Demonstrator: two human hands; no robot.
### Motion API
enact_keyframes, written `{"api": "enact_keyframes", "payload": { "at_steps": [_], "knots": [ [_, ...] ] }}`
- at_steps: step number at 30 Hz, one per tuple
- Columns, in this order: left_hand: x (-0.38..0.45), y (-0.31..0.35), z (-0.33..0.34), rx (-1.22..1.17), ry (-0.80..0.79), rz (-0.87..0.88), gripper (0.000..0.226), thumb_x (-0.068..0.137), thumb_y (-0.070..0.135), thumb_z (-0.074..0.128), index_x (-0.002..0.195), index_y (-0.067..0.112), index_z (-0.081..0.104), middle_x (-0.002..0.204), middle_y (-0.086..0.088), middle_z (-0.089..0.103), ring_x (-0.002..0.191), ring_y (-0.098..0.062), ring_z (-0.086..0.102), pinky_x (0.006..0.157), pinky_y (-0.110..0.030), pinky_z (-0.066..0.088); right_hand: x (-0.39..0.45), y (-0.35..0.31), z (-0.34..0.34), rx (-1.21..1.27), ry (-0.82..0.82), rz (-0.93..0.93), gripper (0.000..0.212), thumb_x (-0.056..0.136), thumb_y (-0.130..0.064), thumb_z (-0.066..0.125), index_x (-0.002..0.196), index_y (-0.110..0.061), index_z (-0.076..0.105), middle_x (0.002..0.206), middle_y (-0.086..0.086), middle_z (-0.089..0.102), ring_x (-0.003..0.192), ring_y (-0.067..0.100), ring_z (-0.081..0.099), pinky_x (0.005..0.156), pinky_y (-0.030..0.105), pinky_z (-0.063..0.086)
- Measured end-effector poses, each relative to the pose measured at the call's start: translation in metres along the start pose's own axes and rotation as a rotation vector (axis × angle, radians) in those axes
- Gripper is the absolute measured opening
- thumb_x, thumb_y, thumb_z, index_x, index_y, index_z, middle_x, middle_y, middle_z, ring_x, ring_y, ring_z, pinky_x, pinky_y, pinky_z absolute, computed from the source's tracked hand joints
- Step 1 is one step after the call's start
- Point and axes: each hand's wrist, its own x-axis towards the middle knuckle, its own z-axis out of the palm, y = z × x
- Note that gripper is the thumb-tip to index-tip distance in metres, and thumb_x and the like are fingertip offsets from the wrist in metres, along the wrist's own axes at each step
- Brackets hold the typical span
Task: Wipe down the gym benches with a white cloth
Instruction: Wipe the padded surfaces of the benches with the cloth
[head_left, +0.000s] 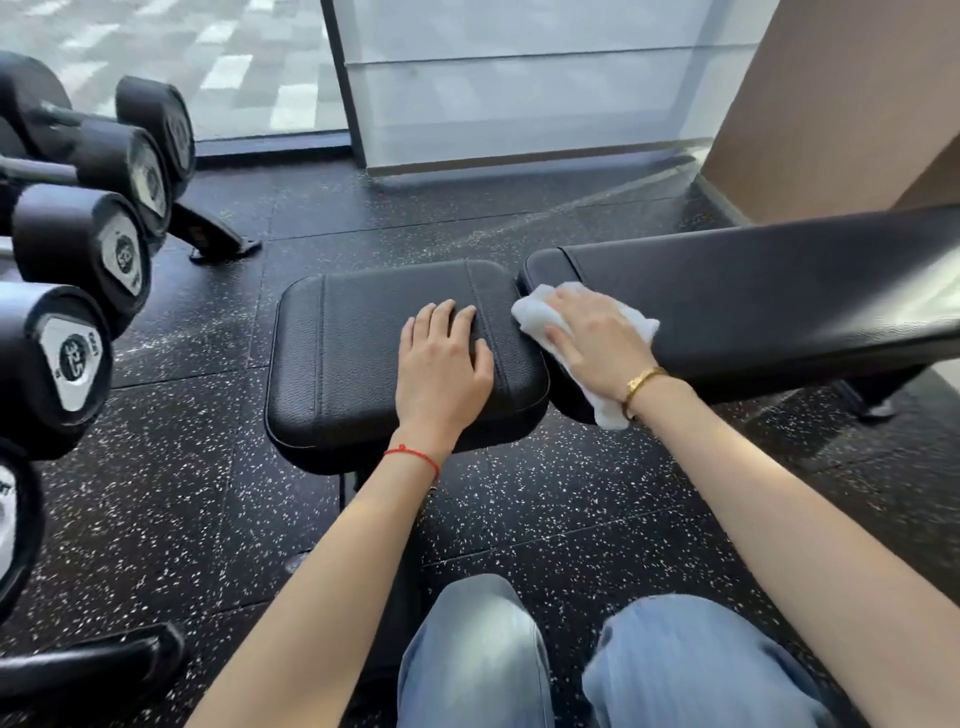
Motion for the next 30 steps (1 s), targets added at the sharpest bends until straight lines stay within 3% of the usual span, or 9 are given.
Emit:
{"api": "enact_keyframes", "payload": {
  "at_steps": [8, 16, 20, 23, 27, 30],
  "knots": [
    [0.002, 0.000, 0.002, -0.017, 0.036, -0.014, 0.047, 0.094, 0.036, 0.043, 0.137, 0.019, 0.052, 0.144, -0.004, 0.049, 0.137, -0.024, 0.038, 0.119, -0.041, 0.025, -0.038, 0.042, -0.003, -0.039, 0.087, -0.144, 0.048, 0.101, -0.033, 0.049, 0.146, -0.017, 0.044, 0.152, 0.002, 0.044, 0.141, 0.019, 0.038, 0.119, 0.034, 0.023],
    [0.006, 0.016, 0.003, 0.002, 0.029, -0.121, 0.044, 0.094, 0.028, 0.049, 0.137, 0.018, 0.055, 0.146, -0.003, 0.050, 0.140, -0.023, 0.038, 0.120, -0.040, 0.025, 0.028, 0.072, -0.009, 0.125, -0.054, -0.137, 0.048, 0.103, -0.032, 0.044, 0.147, -0.015, 0.042, 0.154, 0.003, 0.039, 0.147, 0.021, 0.026, 0.123, 0.037, 0.011],
    [0.014, 0.046, 0.011, -0.008, 0.050, -0.277, 0.041, 0.096, 0.030, 0.047, 0.132, 0.011, 0.055, 0.144, -0.009, 0.051, 0.140, -0.028, 0.037, 0.120, -0.046, 0.022, 0.027, 0.069, -0.011, 0.076, -0.117, -0.295, 0.052, 0.103, -0.036, 0.041, 0.151, -0.018, 0.033, 0.158, 0.001, 0.032, 0.149, 0.018, 0.020, 0.122, 0.036, 0.005],
    [0.011, 0.053, 0.019, 0.037, 0.087, -0.303, 0.041, 0.094, 0.031, 0.048, 0.131, 0.013, 0.053, 0.143, -0.008, 0.049, 0.141, -0.027, 0.035, 0.121, -0.048, 0.018, -0.011, 0.103, -0.017, 0.080, -0.085, -0.409, 0.050, 0.102, -0.034, 0.045, 0.149, -0.018, 0.038, 0.156, 0.001, 0.036, 0.146, 0.020, 0.028, 0.121, 0.036, 0.009],
    [0.010, 0.053, 0.020, 0.046, 0.134, -0.314, 0.038, 0.091, 0.030, 0.051, 0.126, 0.015, 0.055, 0.138, -0.007, 0.053, 0.138, -0.027, 0.039, 0.120, -0.048, 0.022, -0.005, 0.170, -0.038, 0.096, -0.067, -0.246, 0.044, 0.101, -0.023, 0.049, 0.144, -0.013, 0.045, 0.152, 0.009, 0.043, 0.142, 0.029, 0.035, 0.119, 0.042, 0.015],
    [0.012, 0.055, 0.023, 0.056, 0.147, -0.324, 0.039, 0.091, 0.030, 0.052, 0.127, 0.015, 0.055, 0.139, -0.006, 0.053, 0.138, -0.026, 0.040, 0.120, -0.047, 0.022, 0.035, 0.153, -0.034, 0.068, -0.116, -0.299, 0.046, 0.103, -0.027, 0.043, 0.147, -0.012, 0.040, 0.155, 0.009, 0.037, 0.146, 0.026, 0.026, 0.120, 0.044, 0.011]
  ]
}}
